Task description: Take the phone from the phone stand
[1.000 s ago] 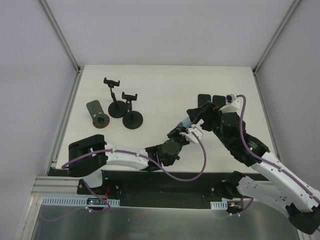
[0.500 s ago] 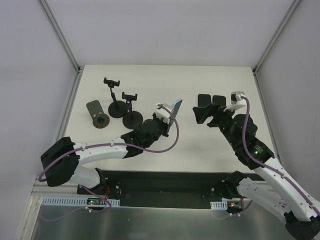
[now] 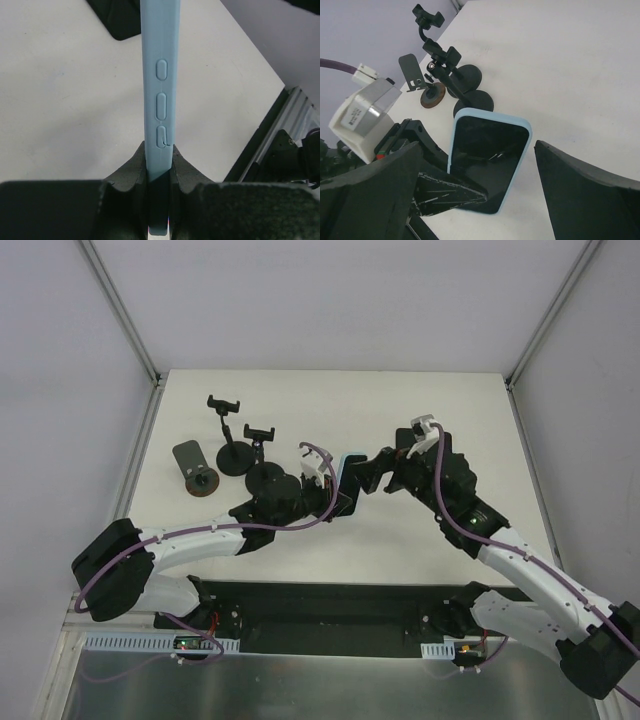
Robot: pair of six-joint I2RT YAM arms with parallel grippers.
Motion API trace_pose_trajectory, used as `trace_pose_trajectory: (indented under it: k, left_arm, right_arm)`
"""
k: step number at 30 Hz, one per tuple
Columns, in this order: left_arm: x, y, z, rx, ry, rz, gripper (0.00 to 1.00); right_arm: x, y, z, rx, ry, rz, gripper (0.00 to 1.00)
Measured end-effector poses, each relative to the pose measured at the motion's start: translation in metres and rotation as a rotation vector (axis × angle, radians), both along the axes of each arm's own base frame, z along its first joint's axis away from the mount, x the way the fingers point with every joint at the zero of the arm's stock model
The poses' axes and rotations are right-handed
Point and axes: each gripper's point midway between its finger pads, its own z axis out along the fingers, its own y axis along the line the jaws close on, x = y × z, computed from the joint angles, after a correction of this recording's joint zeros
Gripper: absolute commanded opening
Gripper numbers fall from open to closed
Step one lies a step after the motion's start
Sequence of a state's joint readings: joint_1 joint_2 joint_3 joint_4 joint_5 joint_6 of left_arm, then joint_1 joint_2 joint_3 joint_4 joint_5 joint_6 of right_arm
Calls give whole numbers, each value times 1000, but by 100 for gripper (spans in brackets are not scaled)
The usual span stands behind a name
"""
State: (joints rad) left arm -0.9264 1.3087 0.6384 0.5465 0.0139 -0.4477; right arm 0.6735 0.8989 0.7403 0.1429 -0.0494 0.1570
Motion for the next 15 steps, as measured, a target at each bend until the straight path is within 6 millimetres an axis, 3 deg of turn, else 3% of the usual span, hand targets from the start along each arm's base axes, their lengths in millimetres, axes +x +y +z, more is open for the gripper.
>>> trace_pose_trajectory:
  k: [9, 15]
  left_arm:
    - [-6, -9, 14, -77, 18, -41, 0]
    - [-4, -8, 15, -90, 30, -35, 0]
  right_arm:
    - [13, 12, -34, -18, 114, -17, 96]
    - [13, 22, -43, -10, 167, -10, 96]
